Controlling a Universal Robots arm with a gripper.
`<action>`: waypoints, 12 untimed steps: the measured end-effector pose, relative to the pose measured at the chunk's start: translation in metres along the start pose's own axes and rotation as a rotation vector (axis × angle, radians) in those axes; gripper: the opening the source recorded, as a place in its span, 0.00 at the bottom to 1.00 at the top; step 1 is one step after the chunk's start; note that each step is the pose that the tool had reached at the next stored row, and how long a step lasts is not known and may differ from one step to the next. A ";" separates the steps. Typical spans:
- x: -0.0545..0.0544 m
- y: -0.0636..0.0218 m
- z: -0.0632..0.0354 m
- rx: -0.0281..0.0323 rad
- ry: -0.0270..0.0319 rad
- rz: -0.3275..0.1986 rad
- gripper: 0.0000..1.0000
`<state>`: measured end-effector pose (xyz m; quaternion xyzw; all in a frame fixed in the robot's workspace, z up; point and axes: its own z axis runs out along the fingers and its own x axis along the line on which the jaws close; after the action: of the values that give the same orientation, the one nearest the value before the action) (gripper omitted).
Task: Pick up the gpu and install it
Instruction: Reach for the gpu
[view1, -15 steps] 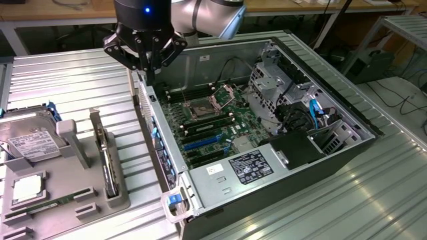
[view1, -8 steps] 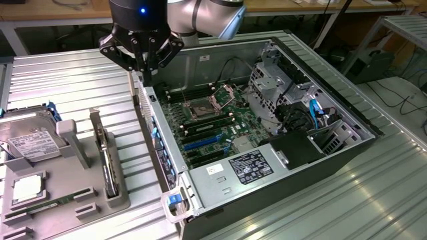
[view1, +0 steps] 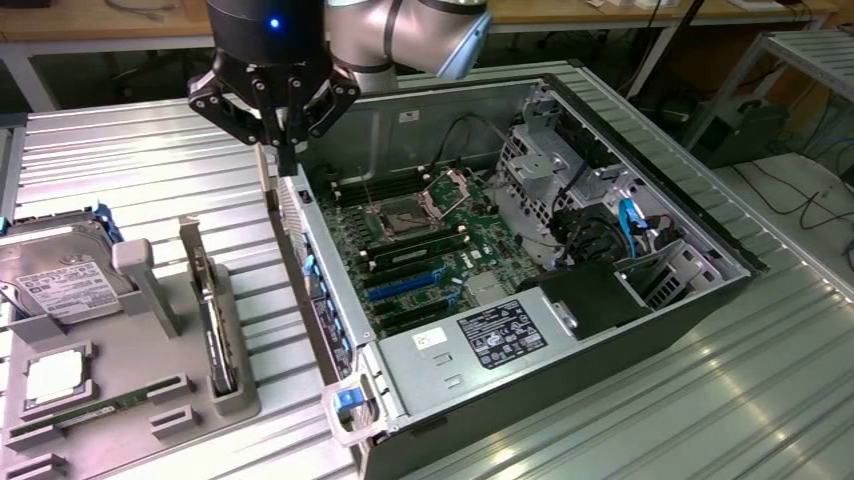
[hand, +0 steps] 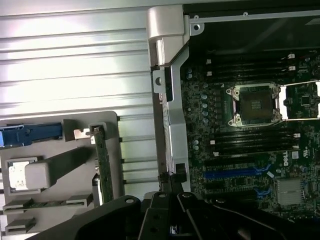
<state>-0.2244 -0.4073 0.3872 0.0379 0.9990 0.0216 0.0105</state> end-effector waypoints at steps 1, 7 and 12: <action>0.001 -0.0003 0.0000 0.0001 0.0001 0.000 0.11; 0.005 -0.0022 -0.0002 0.0001 0.0007 0.000 0.11; 0.010 -0.0044 -0.0004 0.0002 0.0012 0.000 0.11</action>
<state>-0.2346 -0.4110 0.3872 0.0380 0.9990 0.0216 0.0099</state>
